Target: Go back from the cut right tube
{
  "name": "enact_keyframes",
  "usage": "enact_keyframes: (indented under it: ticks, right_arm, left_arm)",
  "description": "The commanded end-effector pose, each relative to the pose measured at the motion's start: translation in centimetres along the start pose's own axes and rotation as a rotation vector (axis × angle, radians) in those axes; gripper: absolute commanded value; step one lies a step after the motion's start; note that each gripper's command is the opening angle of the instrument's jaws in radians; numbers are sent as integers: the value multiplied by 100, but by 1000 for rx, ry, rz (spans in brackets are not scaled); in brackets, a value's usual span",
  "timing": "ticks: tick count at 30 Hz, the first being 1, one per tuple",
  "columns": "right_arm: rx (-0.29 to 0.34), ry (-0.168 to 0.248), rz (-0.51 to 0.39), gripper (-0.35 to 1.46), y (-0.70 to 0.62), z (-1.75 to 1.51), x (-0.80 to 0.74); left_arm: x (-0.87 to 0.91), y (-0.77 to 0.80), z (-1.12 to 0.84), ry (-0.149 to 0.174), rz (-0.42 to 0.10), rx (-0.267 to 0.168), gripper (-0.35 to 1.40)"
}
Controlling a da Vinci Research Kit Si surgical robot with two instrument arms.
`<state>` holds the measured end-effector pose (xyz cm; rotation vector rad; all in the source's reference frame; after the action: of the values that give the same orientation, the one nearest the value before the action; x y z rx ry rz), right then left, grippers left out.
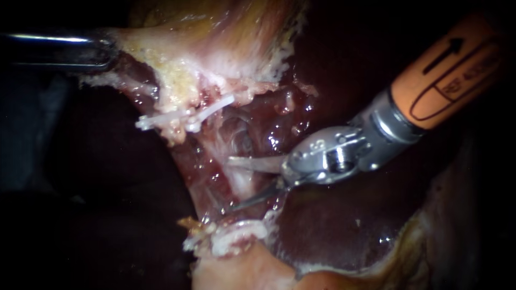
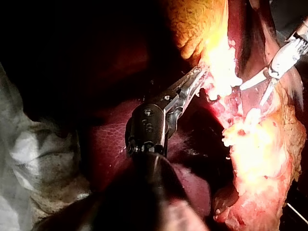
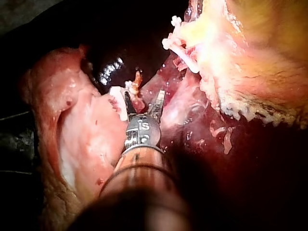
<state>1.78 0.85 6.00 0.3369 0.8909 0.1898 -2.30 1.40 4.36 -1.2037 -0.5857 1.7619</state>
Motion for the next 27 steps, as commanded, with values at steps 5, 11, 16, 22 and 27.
enact_keyframes:
  ticks: [5, 11, 16, 22, 27]
  right_arm:
    - [-38, -48, 3, 143, 4, -35, -15]
    - [-49, -74, 6, 145, 10, -59, -24]
    - [-53, -76, 11, 145, 14, -67, -26]
    - [-51, -76, 11, 145, 16, -71, -27]
    - [-50, -76, 11, 145, 16, -72, -27]
  left_arm:
    - [0, 0, 0, 0, 0, -1, -35]
    - [0, 0, 0, 0, 0, -1, -35]
    - [0, 0, 0, 0, 0, -1, -35]
    - [-1, -2, 3, 1, 1, 0, -35]
    - [-6, -8, 14, 3, 5, 5, -35]
